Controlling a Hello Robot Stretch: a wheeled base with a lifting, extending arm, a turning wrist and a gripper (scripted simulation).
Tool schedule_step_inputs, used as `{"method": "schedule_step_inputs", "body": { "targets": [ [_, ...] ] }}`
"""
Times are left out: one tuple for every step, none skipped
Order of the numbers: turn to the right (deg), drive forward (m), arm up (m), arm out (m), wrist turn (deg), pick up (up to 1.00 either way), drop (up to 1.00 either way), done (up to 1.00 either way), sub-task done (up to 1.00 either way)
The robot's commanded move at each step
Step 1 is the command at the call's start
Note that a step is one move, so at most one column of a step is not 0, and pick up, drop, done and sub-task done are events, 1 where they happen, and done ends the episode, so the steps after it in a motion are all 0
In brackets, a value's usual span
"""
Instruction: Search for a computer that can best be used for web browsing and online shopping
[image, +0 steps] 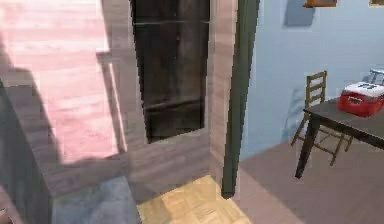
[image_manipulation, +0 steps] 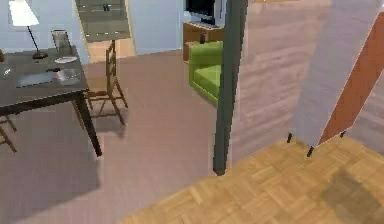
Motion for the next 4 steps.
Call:
{"method": "schedule_step_inputs", "body": {
  "targets": [
    [45.0, 0.0, 0.0, 0.0, 0.0, 0.0, 0.0, 0.0, 0.0],
    [30.0, 0.0, 0.0, 0.0, 0.0, 0.0, 0.0, 0.0, 0.0],
    [3.0, 0.0, 0.0, 0.0, 0.0, 0.0, 0.0, 0.0, 0.0],
    [0.0, 1.0, 0.0, 0.0, 0.0, 0.0, 0.0, 0.0, 0.0]
  ]
}}
